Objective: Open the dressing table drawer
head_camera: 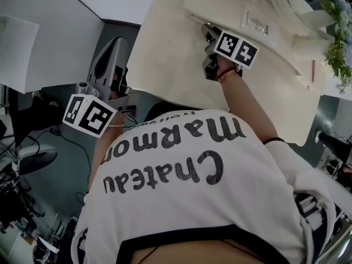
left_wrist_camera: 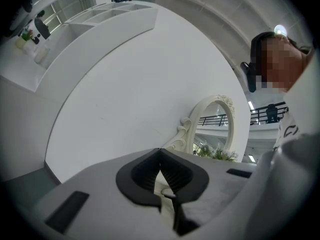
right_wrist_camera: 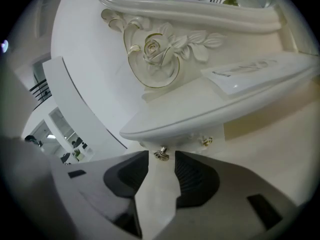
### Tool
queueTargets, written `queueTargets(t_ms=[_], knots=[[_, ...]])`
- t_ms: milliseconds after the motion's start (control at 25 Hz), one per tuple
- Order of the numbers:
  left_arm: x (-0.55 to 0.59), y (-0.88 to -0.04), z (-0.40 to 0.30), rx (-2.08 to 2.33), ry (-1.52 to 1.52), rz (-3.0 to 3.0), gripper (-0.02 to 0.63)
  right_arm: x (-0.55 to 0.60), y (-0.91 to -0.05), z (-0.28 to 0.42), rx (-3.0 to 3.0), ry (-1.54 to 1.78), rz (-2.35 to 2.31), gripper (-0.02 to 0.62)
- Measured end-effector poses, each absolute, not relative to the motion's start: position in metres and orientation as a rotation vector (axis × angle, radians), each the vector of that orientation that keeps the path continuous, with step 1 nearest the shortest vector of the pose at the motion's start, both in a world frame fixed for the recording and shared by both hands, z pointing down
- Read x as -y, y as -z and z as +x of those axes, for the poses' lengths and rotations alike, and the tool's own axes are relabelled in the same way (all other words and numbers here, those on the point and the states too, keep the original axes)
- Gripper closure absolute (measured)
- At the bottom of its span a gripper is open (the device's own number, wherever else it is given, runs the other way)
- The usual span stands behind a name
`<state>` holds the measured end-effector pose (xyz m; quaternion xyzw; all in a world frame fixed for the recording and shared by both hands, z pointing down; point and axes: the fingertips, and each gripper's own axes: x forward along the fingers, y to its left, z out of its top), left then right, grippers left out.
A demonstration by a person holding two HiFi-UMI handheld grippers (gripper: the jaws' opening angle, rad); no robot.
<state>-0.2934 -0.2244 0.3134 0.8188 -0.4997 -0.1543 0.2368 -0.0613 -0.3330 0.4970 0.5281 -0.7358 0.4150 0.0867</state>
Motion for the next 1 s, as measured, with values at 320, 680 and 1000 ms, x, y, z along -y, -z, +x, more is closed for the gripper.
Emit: queueTargets(t_ms=[320,680,1000], knots=[[0.2218,-0.3185,-0.2983,1.378,0.418,2.23,0.583,0.341,-0.5029,-0.0628,2.163,-1.336,1.659,0.459],[0.2207,-0.3166,-0.2977,1.384,0.415,2.241,0.583,0.3433,-0.5047,-0.062,2.165,-1.321,1.686,0.492],[0.2191,-0.3159,-0.295,1.374,0.408,2.253,0.583,0.3432,-0.5063,-0.0601,2.162,-1.303,1.693,0.492]])
